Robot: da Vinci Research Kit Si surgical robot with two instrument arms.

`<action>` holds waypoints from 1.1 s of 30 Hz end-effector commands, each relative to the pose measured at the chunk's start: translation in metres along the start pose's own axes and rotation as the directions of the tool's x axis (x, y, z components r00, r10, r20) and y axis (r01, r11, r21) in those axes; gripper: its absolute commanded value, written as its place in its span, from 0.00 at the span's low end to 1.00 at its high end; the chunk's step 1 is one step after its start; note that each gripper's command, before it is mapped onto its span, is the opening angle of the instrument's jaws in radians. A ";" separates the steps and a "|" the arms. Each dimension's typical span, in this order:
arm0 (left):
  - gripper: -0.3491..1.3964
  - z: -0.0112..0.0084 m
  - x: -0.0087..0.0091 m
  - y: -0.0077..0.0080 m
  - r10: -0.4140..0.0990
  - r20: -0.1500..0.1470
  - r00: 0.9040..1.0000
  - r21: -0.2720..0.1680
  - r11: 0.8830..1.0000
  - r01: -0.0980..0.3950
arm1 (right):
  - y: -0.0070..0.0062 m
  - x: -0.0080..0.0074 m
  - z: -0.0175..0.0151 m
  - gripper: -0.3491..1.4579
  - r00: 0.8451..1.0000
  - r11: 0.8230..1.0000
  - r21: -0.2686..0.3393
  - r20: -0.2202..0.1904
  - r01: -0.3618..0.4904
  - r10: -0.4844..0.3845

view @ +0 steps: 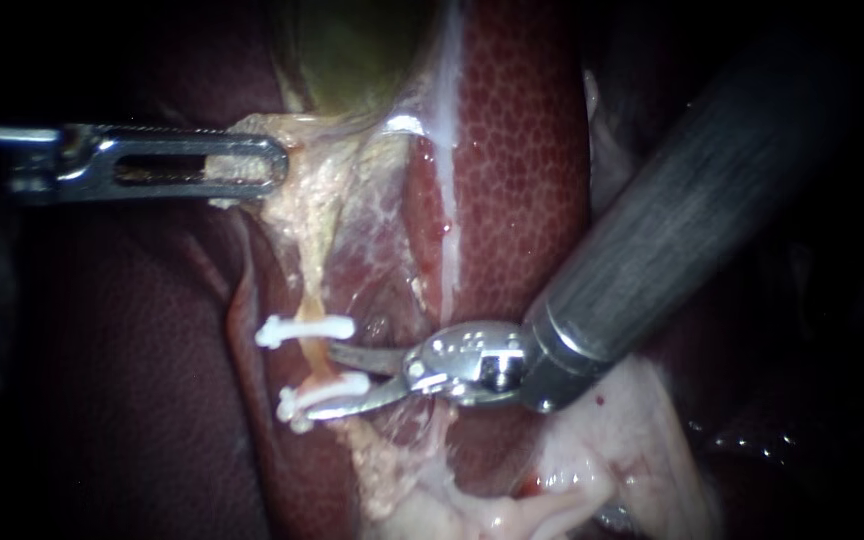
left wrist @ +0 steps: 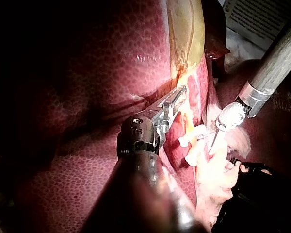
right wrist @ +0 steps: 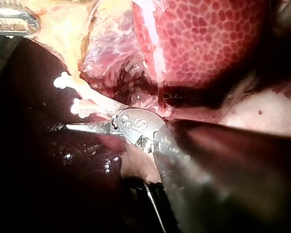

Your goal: Go to the cutting position left tube

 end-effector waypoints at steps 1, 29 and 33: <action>0.00 0.0000 0.0000 0.0000 0.000 0.000 1.000 0.000 1.000 0.000 | 0.0001 0.0000 0.0002 0.97 1.000 1.000 -0.001 0.000 -0.001 0.001; 0.00 0.0006 0.0002 -0.0002 0.001 0.001 1.000 -0.001 1.000 -0.001 | 0.0018 0.0022 0.0049 0.99 0.998 0.999 -0.014 -0.027 -0.052 0.051; 0.00 0.0006 0.0002 -0.0003 0.001 0.001 1.000 -0.001 1.000 -0.001 | 0.0018 0.0021 0.0050 0.98 0.998 0.998 -0.014 -0.027 -0.057 0.057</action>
